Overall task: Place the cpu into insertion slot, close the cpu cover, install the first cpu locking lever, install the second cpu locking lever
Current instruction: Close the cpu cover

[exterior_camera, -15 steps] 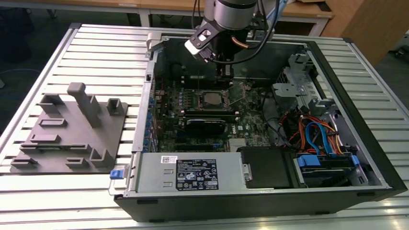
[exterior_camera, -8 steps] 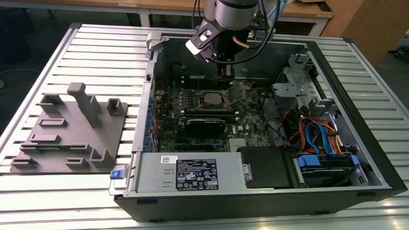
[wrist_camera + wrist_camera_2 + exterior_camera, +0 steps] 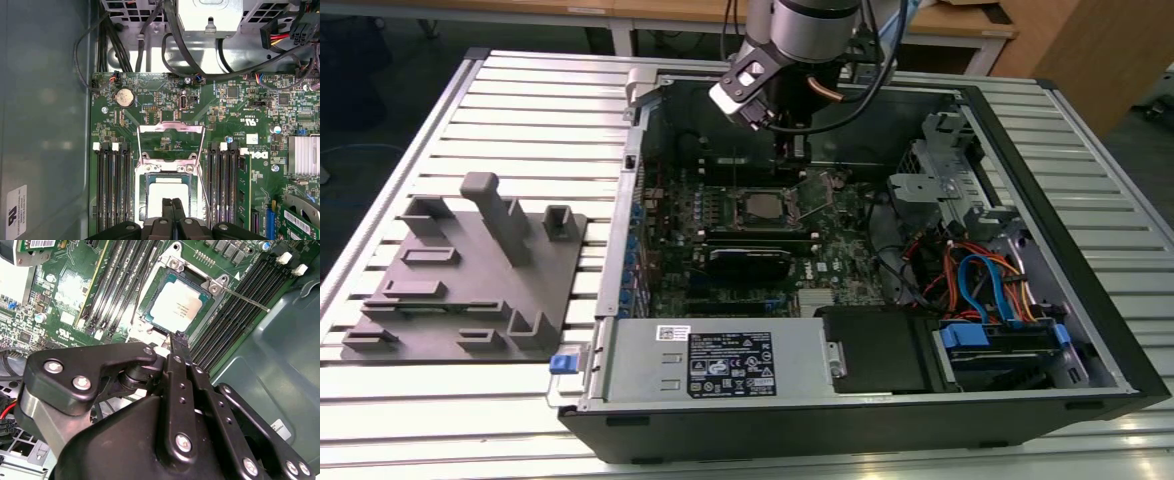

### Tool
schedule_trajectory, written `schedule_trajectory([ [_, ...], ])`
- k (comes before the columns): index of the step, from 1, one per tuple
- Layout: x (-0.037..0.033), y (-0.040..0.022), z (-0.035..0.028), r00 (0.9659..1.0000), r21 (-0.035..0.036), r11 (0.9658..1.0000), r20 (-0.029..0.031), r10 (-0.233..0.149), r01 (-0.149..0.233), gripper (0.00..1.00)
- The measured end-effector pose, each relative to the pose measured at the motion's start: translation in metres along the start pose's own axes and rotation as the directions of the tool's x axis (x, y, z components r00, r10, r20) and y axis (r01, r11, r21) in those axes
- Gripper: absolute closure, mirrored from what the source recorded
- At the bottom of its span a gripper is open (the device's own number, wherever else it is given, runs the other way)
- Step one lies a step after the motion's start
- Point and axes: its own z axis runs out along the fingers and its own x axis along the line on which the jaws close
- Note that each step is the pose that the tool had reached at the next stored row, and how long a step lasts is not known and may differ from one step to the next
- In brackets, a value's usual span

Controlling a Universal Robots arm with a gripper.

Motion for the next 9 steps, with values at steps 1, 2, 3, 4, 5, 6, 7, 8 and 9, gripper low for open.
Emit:
schedule_trajectory([
  [1, 0.0000, 0.0034, 0.0000, 1.0000, 0.0000, 1.0000, 0.0000, 0.000, 0.000, 0.89],
  [2, 0.0000, 0.0040, 0.0000, 1.0000, 0.0000, 1.0000, 0.0000, 0.000, 0.000, 0.89],
  [3, 0.0000, 0.0040, 0.0000, 1.0000, 0.0000, 1.0000, 0.0000, 0.000, 0.000, 0.89],
  [4, 0.0000, 0.0040, 0.0000, 1.0000, 0.0000, 1.0000, 0.0000, 0.000, 0.000, 0.89],
  [5, 0.0000, 0.0040, 0.0000, 1.0000, 0.0000, 1.0000, 0.0000, 0.000, 0.000, 0.89],
  [6, 0.0000, 0.0040, 0.0000, 1.0000, 0.0000, 1.0000, -0.0001, 0.000, 0.000, 0.89],
  [7, 0.0000, 0.0040, 0.0000, 1.0000, 0.0000, 1.0000, -0.0001, 0.000, 0.000, 0.89],
  [8, 0.0000, 0.0041, 0.0000, 1.0000, 0.0000, 1.0000, -0.0001, 0.000, 0.000, 0.89],
  [9, 0.0000, 0.0041, 0.0000, 1.0000, 0.0000, 1.0000, 0.0000, 0.000, 0.000, 0.89],
])
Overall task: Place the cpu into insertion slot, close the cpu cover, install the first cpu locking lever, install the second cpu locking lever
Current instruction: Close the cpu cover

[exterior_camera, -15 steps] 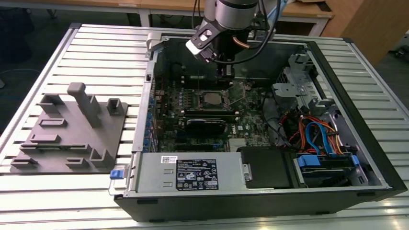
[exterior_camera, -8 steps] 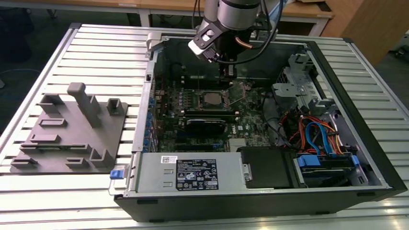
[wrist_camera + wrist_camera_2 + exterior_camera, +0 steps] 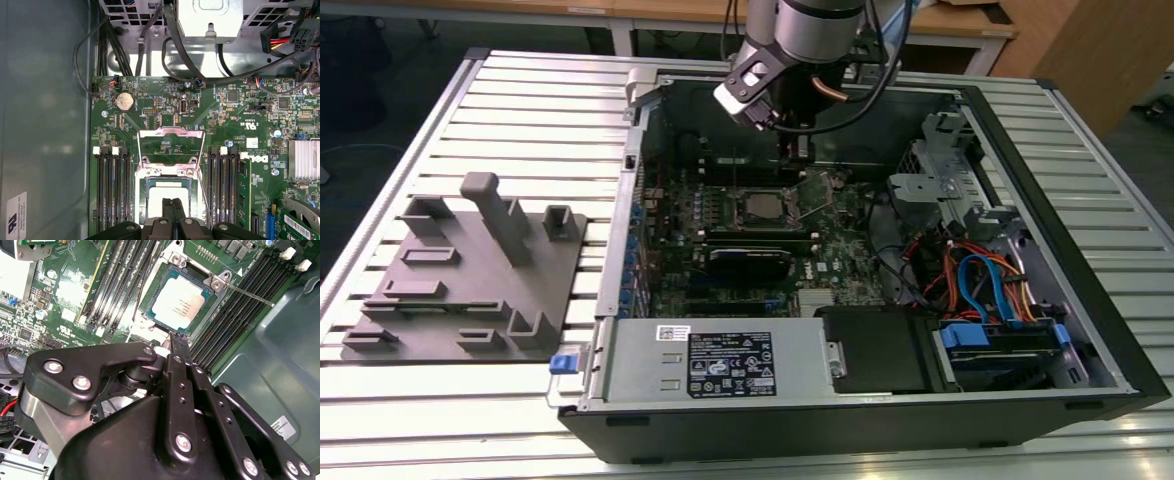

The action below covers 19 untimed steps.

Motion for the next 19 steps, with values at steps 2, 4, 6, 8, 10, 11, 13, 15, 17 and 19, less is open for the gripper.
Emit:
schedule_trajectory([
  [2, 0.0000, 0.0005, 0.0000, 1.0000, 0.0000, 1.0000, 0.0000, 0.000, 0.000, 0.89],
  [4, 0.0000, 0.0017, 0.0000, 1.0000, 0.0000, 1.0000, 0.0000, 0.000, 0.000, 0.89],
  [6, 0.0000, 0.0033, 0.0001, 1.0000, 0.0000, 1.0000, 0.0000, 0.000, 0.000, 0.89],
  [8, 0.0000, 0.0055, 0.0001, 1.0000, 0.0000, 1.0000, 0.0001, 0.000, 0.000, 0.89],
  [10, 0.0000, 0.0076, 0.0001, 1.0000, 0.0001, 1.0000, 0.0000, 0.000, 0.000, 0.89],
  [11, 0.0000, 0.0083, 0.0001, 1.0000, 0.0000, 1.0000, 0.0000, 0.000, 0.000, 0.89],
  [13, 0.0001, 0.0087, 0.0002, 1.0000, 0.0000, 1.0000, 0.0000, 0.000, 0.000, 0.89],
  [15, 0.0001, 0.0089, 0.0001, 1.0000, 0.0000, 1.0000, 0.0000, 0.000, 0.000, 0.89],
  [17, 0.0000, 0.0090, 0.0001, 1.0000, 0.0000, 1.0000, 0.0000, 0.000, 0.000, 0.89],
  [19, -0.0006, 0.0090, 0.0001, 1.0000, 0.0001, 1.0000, 0.0001, 0.000, 0.000, 0.89],
])
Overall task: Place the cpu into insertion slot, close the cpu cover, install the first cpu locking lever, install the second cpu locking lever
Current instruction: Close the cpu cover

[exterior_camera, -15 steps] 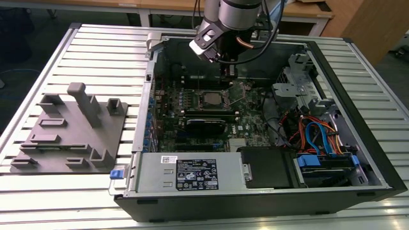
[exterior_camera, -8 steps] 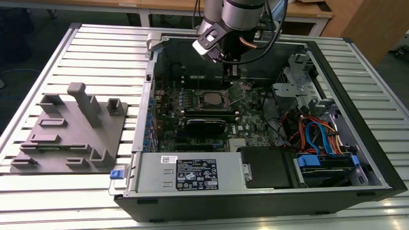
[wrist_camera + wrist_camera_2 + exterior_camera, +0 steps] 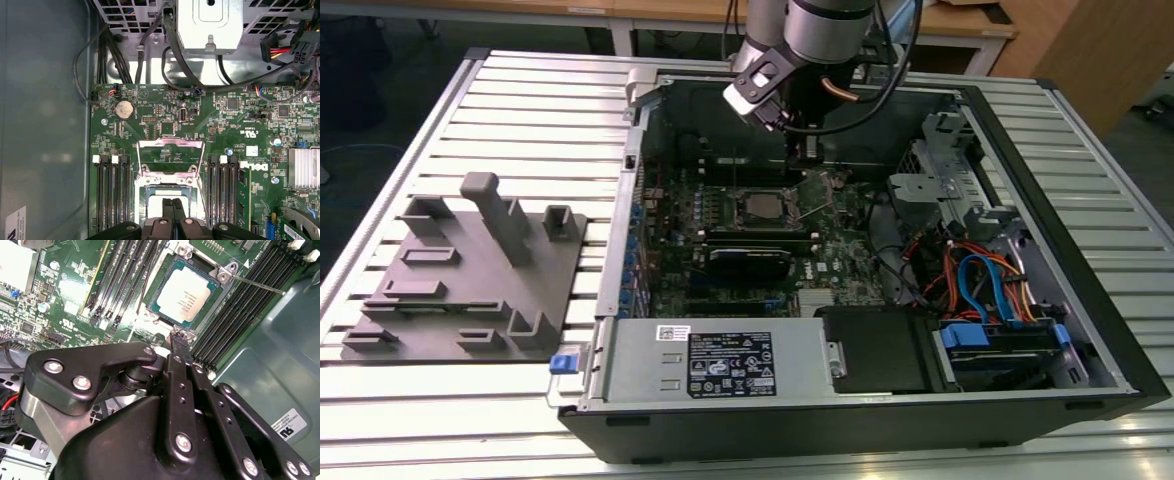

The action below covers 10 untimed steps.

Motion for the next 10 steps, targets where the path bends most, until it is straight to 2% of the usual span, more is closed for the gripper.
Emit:
schedule_trajectory([
  [10, -0.0010, -0.0001, -0.0015, 1.0000, 0.0000, 1.0000, 0.0000, 0.000, 0.000, 0.89],
])
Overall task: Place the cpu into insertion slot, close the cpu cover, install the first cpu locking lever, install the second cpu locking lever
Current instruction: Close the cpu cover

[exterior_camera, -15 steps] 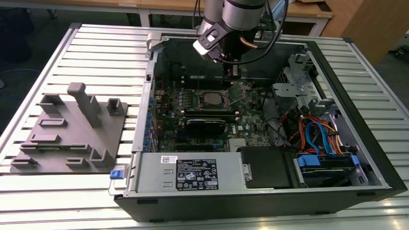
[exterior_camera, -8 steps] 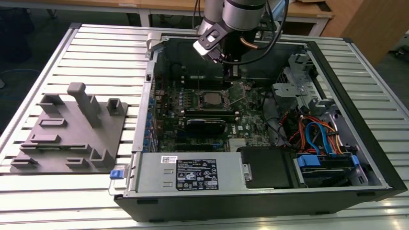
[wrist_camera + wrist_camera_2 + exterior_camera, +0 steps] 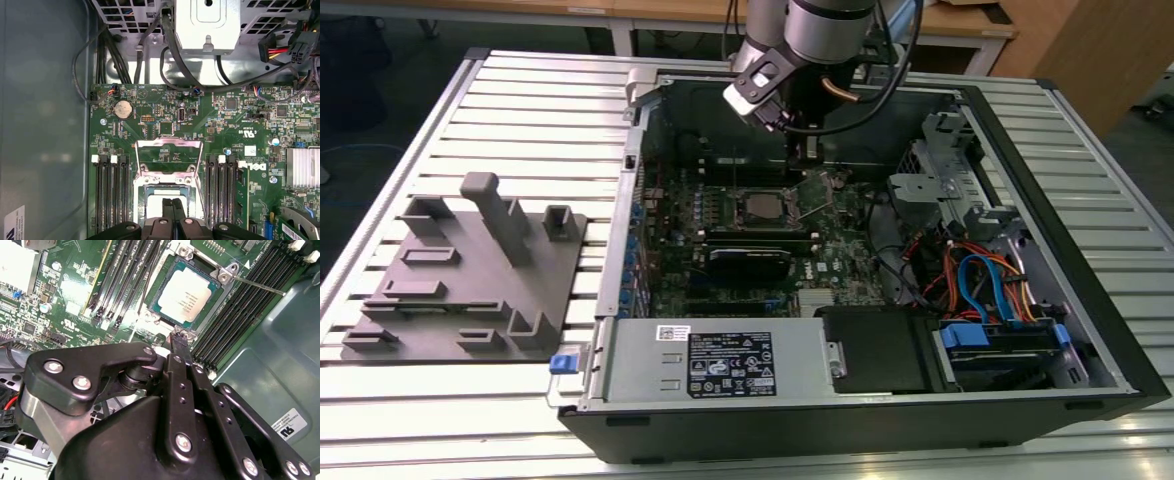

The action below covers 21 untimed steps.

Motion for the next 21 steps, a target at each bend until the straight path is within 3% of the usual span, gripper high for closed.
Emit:
schedule_trajectory([
  [8, 0.0000, 0.0007, -0.0009, 1.0000, 0.0000, 1.0000, 0.0000, 0.000, 0.000, 0.89],
  [21, 0.0001, 0.0112, -0.0008, 1.0000, -0.0001, 1.0000, -0.0001, 0.000, 0.000, 0.89],
])
